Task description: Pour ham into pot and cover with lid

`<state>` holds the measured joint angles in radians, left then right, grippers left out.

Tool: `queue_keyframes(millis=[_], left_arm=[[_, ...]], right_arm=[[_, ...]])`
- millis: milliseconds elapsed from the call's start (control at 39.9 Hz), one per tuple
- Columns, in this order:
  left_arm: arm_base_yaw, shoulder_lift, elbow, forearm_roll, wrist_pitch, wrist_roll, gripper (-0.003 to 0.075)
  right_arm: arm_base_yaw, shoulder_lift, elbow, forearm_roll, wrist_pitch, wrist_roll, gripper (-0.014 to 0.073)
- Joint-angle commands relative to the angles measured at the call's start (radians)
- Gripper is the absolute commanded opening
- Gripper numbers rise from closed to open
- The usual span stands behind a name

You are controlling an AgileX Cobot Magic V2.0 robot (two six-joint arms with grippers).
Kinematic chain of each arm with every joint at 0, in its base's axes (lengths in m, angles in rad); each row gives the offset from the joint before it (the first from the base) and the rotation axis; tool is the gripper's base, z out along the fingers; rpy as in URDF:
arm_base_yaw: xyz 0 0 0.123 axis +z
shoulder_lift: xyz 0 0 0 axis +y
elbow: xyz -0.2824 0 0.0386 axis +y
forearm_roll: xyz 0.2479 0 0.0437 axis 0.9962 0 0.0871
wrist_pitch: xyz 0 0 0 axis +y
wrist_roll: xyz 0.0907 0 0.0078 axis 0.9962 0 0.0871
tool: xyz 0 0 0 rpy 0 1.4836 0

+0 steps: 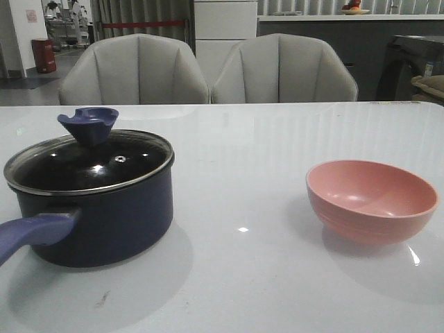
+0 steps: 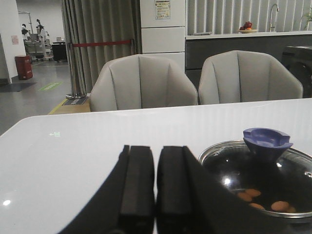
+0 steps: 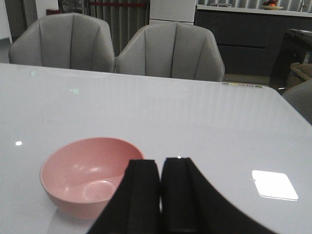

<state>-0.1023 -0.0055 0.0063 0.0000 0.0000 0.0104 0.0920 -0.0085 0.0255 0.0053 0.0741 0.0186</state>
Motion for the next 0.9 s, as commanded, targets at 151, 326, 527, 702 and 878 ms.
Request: queue_keyframes(millis=[151, 326, 527, 702, 878], left_arm=[[0.002, -0.02, 0.03, -0.007, -0.08, -0.01, 0.0113], [0.002, -0.02, 0.03, -0.007, -0.08, -0.01, 0.0113], [0.002, -0.02, 0.03, -0.007, -0.08, -0.01, 0.0113], [0.002, -0.02, 0.03, -0.007, -0.08, -0.01, 0.0113], [0.002, -0.02, 0.03, -0.007, -0.08, -0.01, 0.0113]], right_arm=[[-0.002, -0.02, 0.011, -0.029, -0.09, 0.067, 0.0168], [-0.002, -0.02, 0.011, -0.029, -0.09, 0.067, 0.0168], [-0.002, -0.02, 0.011, -0.029, -0.09, 0.067, 0.0168], [-0.002, -0.02, 0.011, -0.029, -0.09, 0.067, 0.0168], [-0.002, -0.02, 0.011, -0.029, -0.09, 0.067, 0.0168]])
